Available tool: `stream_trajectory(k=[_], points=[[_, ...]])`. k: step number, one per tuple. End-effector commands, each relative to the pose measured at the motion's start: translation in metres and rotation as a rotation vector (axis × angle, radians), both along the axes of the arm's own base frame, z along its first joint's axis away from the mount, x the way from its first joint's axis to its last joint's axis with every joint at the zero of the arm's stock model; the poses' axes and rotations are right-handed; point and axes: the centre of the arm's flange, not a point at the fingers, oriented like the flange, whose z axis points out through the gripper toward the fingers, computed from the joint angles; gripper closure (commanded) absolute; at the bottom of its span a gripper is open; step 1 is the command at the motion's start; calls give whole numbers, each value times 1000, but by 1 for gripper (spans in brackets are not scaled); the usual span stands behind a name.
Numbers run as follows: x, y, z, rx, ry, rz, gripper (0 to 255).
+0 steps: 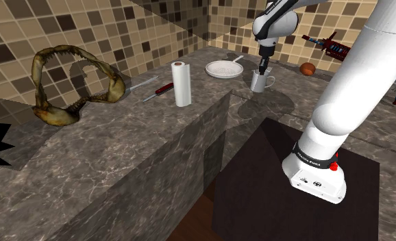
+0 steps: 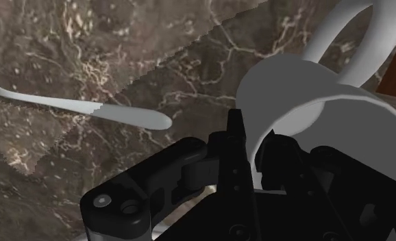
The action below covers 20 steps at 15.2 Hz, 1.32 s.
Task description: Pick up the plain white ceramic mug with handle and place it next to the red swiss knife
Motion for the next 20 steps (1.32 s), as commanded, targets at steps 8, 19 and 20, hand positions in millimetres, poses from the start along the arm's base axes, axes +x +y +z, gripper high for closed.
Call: stream_trajectory(k=[8, 19, 20], points=[[0, 0, 11, 0, 0, 0, 255], [0, 0, 69, 0, 0, 0, 255], [0, 0, 74, 0, 0, 0, 255]])
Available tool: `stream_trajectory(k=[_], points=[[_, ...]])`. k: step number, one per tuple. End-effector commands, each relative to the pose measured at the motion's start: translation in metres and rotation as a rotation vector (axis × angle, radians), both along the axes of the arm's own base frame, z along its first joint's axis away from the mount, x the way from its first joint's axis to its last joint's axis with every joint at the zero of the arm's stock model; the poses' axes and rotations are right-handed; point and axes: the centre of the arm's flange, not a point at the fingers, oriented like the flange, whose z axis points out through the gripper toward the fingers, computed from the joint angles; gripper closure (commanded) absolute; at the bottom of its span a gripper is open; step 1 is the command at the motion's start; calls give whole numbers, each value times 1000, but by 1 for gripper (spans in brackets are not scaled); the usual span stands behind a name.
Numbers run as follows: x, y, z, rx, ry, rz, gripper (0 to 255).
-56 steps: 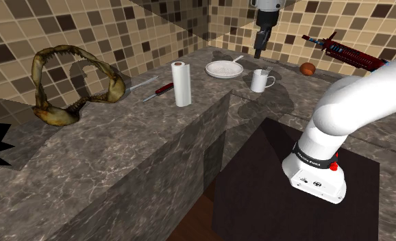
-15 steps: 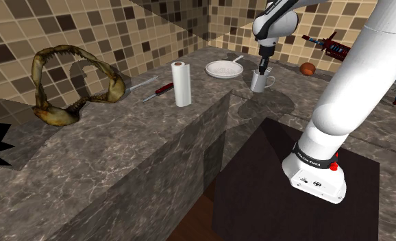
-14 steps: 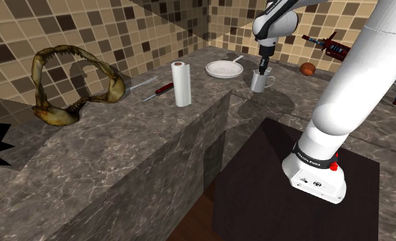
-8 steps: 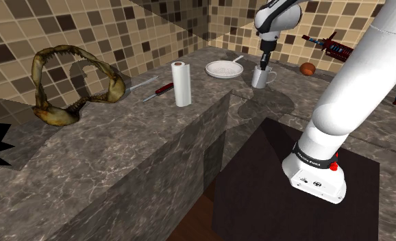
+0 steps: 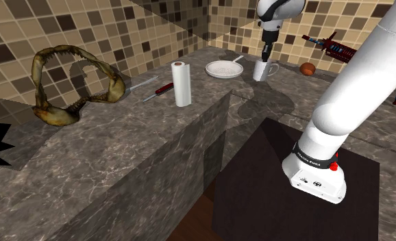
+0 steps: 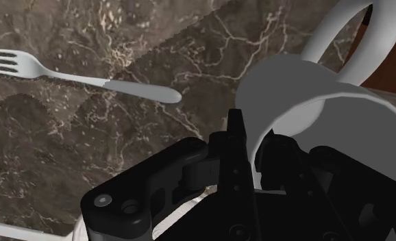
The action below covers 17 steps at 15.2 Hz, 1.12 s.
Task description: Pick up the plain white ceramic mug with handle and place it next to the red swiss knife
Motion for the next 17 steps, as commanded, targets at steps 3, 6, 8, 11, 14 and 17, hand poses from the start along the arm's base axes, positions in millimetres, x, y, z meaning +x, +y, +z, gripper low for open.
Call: stream_trajectory(k=[3, 6, 8, 11, 14, 17], points=[[-1, 0, 21, 0, 0, 0, 255], [-1, 0, 36, 0, 0, 0, 255], [-1, 0, 47, 0, 0, 0, 255], [-1, 0, 63, 0, 0, 0, 255], [-1, 0, 79, 0, 0, 0, 255], [-1, 0, 95, 0, 0, 0, 255]])
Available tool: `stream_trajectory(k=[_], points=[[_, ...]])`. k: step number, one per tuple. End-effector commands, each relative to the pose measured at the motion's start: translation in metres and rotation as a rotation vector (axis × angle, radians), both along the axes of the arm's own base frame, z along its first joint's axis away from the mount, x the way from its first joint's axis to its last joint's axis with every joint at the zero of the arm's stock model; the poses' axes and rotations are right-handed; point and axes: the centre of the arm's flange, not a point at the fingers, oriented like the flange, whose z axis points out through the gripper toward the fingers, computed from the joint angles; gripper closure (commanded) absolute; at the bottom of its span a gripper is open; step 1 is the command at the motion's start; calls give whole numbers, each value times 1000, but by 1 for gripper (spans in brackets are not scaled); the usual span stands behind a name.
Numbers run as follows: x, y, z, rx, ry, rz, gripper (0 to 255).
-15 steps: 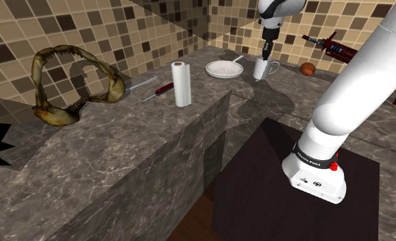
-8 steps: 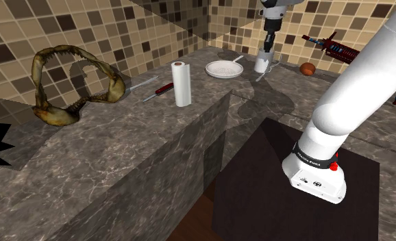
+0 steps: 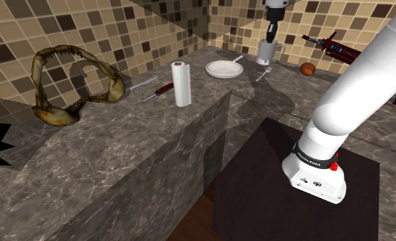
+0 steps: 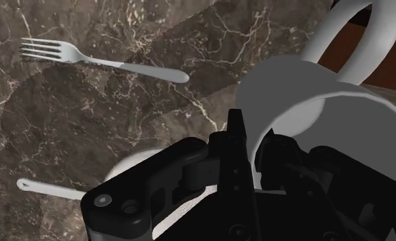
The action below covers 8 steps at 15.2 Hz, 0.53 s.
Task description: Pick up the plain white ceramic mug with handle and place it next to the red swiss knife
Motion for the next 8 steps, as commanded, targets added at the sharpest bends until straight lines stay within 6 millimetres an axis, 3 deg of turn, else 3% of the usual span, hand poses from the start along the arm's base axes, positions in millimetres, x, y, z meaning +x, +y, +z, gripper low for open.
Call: stream_trajectory(k=[1, 3, 8], points=[[1, 0, 10, 0, 0, 0, 255], [1, 0, 16, 0, 0, 0, 255], [25, 61, 16, 0, 0, 0, 255]])
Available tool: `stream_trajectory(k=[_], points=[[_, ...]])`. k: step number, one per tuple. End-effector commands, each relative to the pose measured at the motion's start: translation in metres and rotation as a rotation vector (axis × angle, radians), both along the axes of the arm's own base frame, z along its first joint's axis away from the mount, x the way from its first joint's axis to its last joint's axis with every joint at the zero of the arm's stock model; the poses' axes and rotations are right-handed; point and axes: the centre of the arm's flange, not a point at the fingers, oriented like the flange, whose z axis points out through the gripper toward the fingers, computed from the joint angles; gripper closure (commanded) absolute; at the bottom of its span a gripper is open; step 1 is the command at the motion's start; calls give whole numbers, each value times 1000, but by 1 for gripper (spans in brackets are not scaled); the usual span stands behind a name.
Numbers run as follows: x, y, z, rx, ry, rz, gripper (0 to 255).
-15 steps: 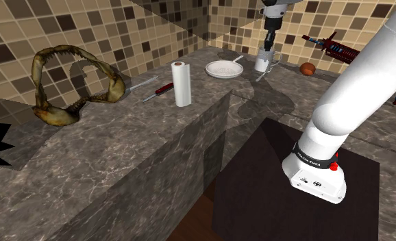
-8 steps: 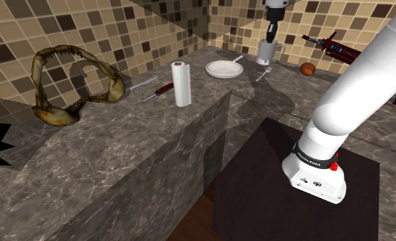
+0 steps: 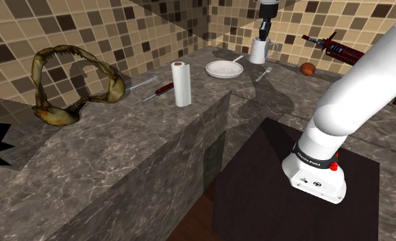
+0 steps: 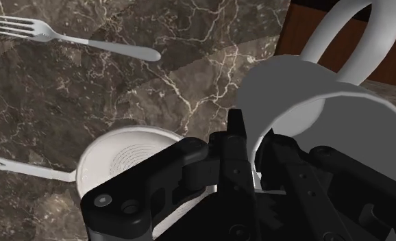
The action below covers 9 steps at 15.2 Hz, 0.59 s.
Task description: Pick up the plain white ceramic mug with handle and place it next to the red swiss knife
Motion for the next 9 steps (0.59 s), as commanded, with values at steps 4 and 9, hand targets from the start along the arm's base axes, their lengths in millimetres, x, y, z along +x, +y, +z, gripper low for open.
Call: stream_trajectory(k=[4, 9], points=[[26, 61, 0, 0, 0, -1, 255], [50, 123, 0, 0, 0, -1, 255]])
